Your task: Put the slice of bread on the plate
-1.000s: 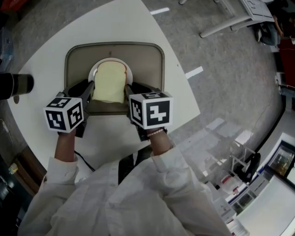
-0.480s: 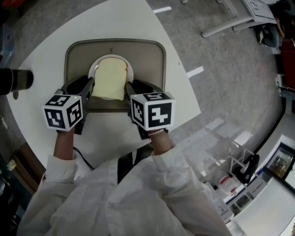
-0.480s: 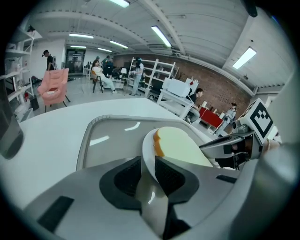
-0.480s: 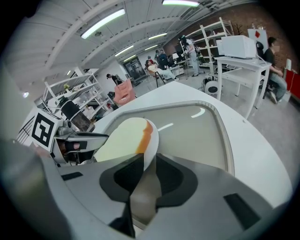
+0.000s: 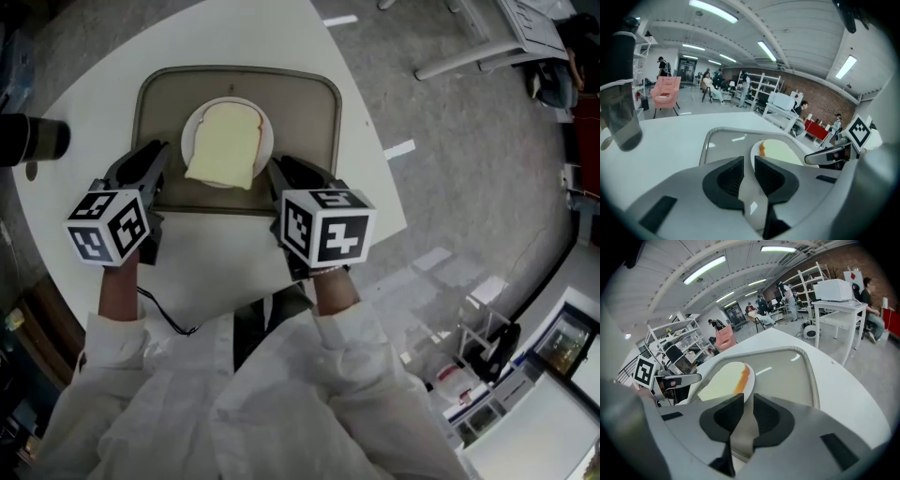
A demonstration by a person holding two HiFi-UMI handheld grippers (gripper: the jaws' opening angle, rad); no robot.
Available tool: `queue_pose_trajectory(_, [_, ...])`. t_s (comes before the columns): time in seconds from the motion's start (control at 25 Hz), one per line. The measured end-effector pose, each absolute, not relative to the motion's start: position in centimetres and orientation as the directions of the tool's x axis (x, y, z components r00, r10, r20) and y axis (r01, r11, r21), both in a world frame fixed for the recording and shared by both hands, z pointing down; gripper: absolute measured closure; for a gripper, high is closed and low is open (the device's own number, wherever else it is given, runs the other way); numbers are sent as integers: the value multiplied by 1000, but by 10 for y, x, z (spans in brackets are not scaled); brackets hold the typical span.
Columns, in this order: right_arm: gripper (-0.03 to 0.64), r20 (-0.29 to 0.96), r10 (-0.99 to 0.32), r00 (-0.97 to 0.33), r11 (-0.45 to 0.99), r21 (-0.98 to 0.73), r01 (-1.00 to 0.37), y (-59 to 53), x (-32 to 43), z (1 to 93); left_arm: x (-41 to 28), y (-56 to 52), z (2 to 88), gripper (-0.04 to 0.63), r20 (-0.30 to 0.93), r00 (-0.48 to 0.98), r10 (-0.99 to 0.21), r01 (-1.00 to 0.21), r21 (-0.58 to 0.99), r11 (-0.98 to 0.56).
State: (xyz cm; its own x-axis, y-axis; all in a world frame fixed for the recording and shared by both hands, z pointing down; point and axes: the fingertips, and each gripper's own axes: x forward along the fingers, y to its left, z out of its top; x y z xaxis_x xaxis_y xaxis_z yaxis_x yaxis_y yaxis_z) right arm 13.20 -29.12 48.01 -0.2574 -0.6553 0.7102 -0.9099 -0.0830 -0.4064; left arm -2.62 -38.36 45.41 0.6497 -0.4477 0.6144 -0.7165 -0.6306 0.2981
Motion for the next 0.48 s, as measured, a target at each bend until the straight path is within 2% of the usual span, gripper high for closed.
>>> queue_pose_trajectory(0.24, [549,647,-702,-298,-28,-444,-896,-267,135,461,-32,-355,415,528,459,709,-536,-700,366,-612])
queue_pose_trajectory(0.48, [573,550,-748,-372,79,-483,-872,-239,128,421,-36,-306,382,571,394,720,-571,-693,360,-625])
